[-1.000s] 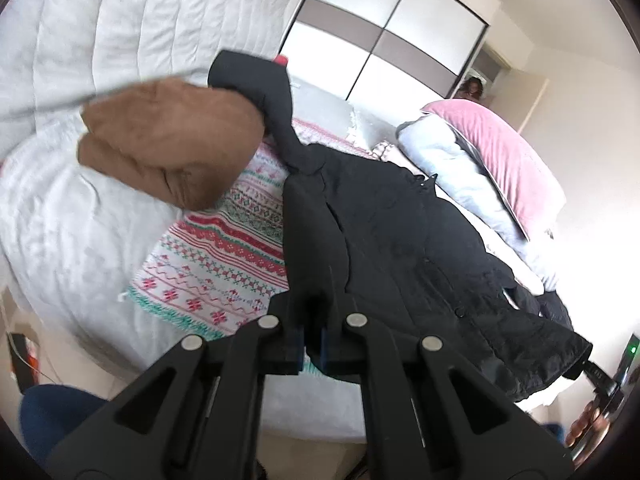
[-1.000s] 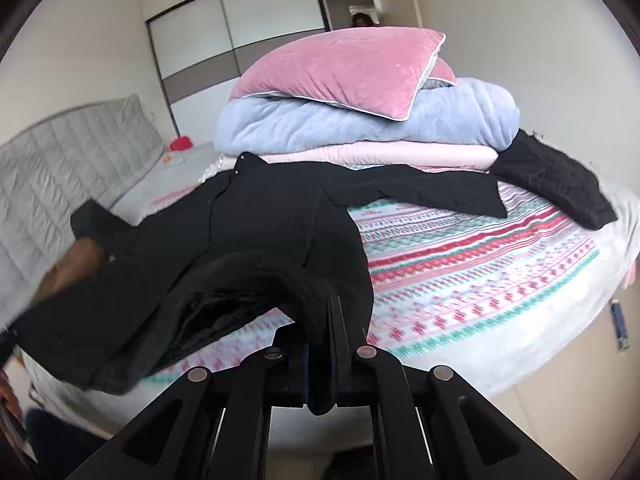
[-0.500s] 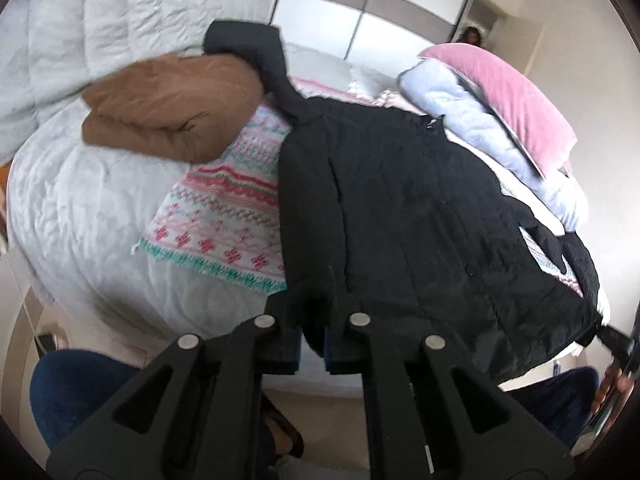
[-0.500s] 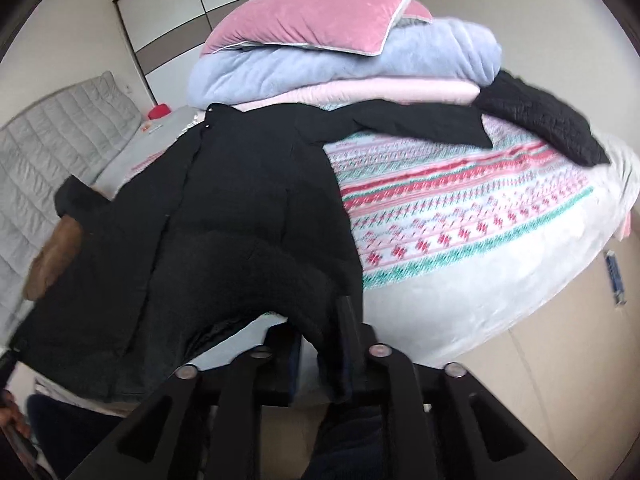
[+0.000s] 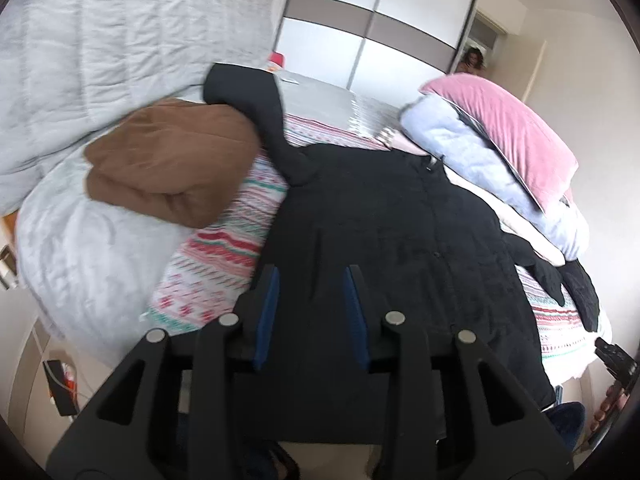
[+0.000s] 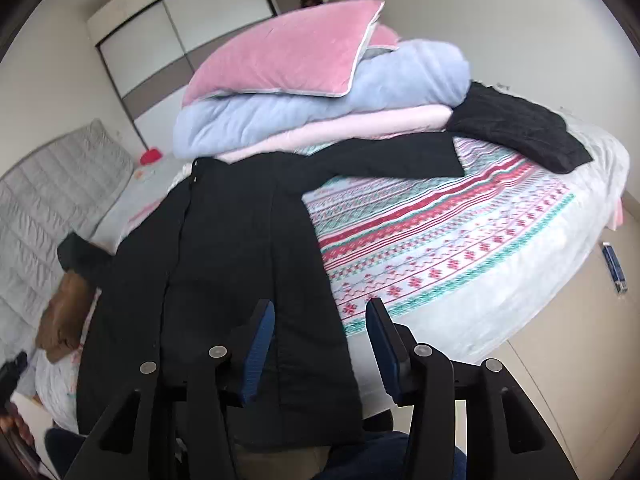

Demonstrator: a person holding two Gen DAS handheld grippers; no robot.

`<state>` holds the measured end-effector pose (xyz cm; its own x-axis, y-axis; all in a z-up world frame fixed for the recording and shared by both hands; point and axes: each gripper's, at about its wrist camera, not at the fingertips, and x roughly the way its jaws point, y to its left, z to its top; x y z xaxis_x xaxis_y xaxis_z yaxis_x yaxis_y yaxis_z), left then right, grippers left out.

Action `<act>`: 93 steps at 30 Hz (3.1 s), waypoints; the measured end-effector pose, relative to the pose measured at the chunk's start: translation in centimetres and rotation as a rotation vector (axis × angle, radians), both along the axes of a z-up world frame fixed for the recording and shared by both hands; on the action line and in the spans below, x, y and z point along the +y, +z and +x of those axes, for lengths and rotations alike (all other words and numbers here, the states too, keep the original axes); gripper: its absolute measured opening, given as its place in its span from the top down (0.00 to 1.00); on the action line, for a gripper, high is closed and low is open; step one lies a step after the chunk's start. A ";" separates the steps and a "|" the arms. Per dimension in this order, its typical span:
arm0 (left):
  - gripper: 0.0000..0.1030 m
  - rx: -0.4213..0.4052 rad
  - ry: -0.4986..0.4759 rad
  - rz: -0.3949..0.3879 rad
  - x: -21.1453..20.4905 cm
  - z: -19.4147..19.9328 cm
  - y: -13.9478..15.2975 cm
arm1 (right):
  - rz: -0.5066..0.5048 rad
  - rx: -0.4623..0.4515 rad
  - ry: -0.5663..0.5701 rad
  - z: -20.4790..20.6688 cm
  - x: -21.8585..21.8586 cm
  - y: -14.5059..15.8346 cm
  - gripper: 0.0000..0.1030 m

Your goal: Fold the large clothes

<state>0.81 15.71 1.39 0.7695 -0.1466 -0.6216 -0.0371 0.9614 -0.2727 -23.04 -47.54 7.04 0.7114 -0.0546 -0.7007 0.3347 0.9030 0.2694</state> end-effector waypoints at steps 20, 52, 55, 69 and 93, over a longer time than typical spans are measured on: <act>0.39 0.103 -0.197 0.144 -10.6 22.5 -0.5 | 0.597 0.038 -0.275 20.9 -13.3 -8.1 0.34; 0.38 0.171 -0.011 0.176 -4.3 26.9 -6.2 | 0.212 0.086 -0.734 26.9 -29.3 -14.0 0.92; 0.38 0.158 0.042 0.167 -2.0 26.9 -5.5 | 0.267 0.126 -0.785 26.4 -29.7 -15.7 0.82; 0.26 0.080 0.381 -0.222 14.9 30.0 -1.6 | 0.171 0.056 -0.854 23.5 -26.2 -7.7 0.69; 0.68 -0.218 0.227 -0.185 6.1 33.6 5.6 | -0.321 0.083 0.106 37.5 2.1 -3.3 0.35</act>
<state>34.37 21.77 6.95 0.9068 -0.0514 -0.4184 -0.1658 0.8691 -0.4661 14.46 -45.42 3.77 0.6662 -0.2106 -0.7154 0.2431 0.9682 -0.0586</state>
